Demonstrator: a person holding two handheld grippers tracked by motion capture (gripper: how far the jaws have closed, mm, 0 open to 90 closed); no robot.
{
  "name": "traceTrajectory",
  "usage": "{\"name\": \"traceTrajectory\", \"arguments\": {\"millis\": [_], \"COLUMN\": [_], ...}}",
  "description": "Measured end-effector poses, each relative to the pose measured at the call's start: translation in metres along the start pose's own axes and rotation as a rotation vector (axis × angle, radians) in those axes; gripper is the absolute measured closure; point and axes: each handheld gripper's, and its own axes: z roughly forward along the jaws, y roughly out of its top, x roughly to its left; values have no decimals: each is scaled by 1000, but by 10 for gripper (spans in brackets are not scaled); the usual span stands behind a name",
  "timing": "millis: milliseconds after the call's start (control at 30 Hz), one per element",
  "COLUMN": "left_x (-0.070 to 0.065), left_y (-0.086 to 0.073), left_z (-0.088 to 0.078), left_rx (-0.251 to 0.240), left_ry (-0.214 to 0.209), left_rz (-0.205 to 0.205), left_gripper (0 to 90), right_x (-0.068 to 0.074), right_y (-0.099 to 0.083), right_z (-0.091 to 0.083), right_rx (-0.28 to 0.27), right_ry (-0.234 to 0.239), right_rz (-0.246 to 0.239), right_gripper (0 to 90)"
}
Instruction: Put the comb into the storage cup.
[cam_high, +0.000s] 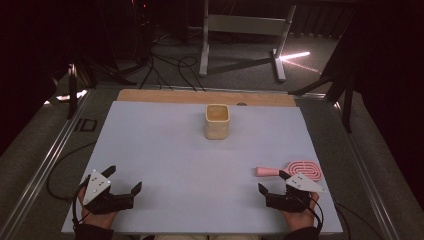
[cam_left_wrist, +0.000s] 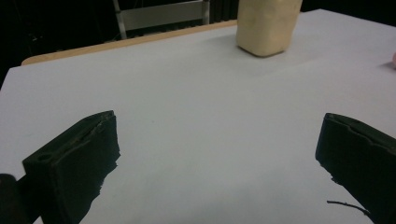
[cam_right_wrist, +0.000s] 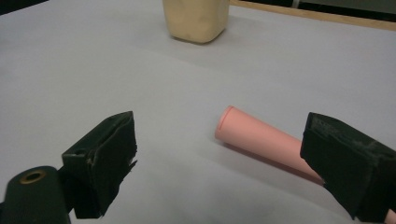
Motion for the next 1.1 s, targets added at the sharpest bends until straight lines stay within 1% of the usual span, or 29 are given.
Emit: {"name": "traceTrajectory", "arguments": {"millis": [267,433,567,700,833,967,1033,1067,1100], "left_x": [0,1,0,0,0,1,1,2,1], "left_y": [-1,-2,-2,-2,-3,-3,-3,-3,-4], "left_z": [1,2,4,5,4,4,4,5,5], "left_rx": [0,-2,5,6,5,3,4,3,4], "left_ry": [10,16,23,24,26,26,28,26,27], "left_rz": [-1,-2,-1,1,-1,-5,-5,-6,-7], "left_gripper": [2,2,2,2,2,3,5,5,5], "right_x": [-4,-10,-17,-24,-32,-40,-45,-46,-48], "right_y": [2,8,13,14,15,15,15,15,16], "right_z": [-3,-8,-14,-18,-24,-29,-32,-33,-35], "right_rx": [-4,-16,-34,-23,-31,-27,-23,-22,-22], "right_ry": [-7,-11,-24,-44,-65,-86,-102,-112,-132], "right_rz": [8,22,32,43,67,75,82,84,85], "right_gripper": [105,106,107,109,129,143,161,188,226]}}
